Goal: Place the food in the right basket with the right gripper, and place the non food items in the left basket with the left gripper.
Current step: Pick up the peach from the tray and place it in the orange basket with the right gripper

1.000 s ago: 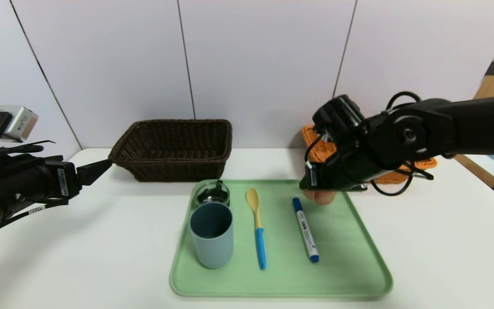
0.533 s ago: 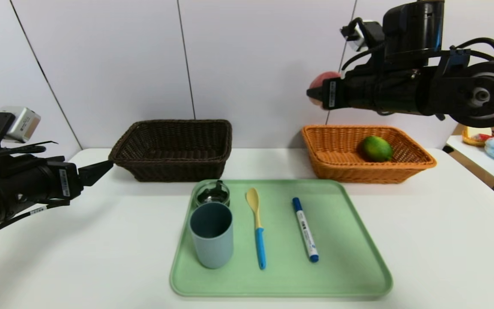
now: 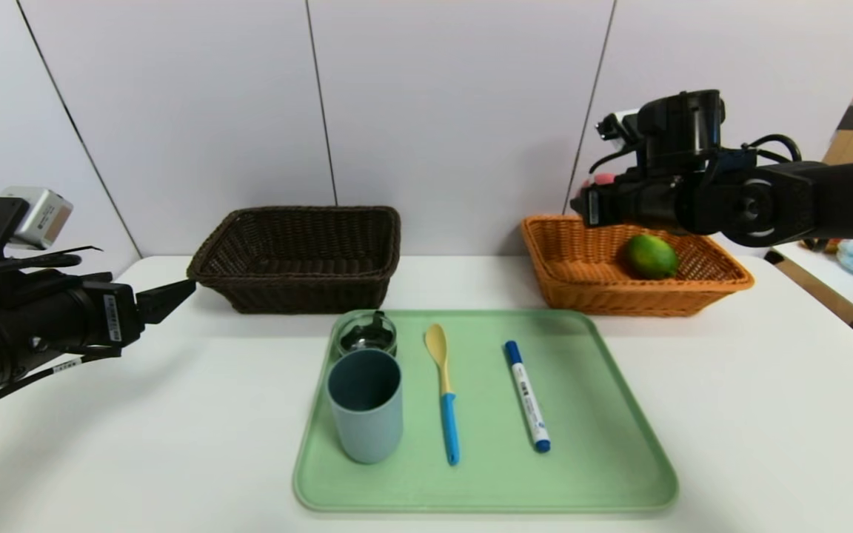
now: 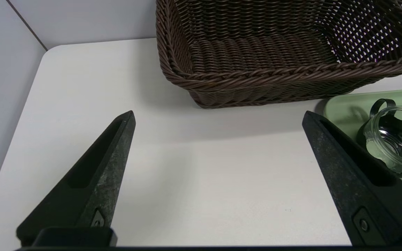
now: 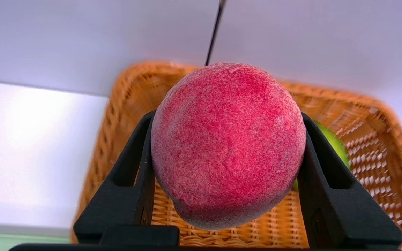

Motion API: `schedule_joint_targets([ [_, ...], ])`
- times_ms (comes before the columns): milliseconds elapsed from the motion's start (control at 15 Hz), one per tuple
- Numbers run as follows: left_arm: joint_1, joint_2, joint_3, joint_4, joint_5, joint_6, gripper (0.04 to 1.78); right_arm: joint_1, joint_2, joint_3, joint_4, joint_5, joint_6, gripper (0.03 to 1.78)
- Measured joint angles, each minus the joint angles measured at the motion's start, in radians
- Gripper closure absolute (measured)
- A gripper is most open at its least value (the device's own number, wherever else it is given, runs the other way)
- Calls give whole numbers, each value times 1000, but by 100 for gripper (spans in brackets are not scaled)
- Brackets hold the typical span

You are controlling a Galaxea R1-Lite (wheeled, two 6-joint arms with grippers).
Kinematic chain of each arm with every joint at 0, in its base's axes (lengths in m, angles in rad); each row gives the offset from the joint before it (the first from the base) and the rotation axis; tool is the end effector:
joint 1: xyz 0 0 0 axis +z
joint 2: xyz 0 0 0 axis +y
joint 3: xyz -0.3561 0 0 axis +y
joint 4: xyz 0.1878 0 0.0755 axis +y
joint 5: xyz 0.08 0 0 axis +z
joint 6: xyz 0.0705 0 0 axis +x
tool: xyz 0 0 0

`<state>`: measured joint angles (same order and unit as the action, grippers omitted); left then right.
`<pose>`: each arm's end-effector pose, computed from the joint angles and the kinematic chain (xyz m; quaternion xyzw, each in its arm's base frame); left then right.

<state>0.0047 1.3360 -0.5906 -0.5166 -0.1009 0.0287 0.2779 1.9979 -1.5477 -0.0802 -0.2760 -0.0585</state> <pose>0.2526 -0.0059 0.2404 0.0082 0.1133 -0.0494 0.9923 0.4739 0.1152 0.2569 -0.0790 0.1768 0.0061 0.9810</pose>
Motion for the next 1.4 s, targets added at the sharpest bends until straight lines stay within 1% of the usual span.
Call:
schedule_joint_targets([
  [267,0,6,1,0,0,0,13,-10,68,-37,125,10,72,72],
  [467,0,9,4,0,0,0,13,-14,113,-111,211,41,139,72],
  [600,0,10,7,0,0,-1,13,-15,143,-154,248,44,169,72],
  [1067,0,10,19,-1,1,-1,13,-21,227,-184,240,44,174,72],
  [1267,0,12,22,-22,0,-1,13,-23,247,-205,244,42,178,72],
  [1400,0,15,23,-25,0,0,13,-23,262,-225,234,22,196,72],
])
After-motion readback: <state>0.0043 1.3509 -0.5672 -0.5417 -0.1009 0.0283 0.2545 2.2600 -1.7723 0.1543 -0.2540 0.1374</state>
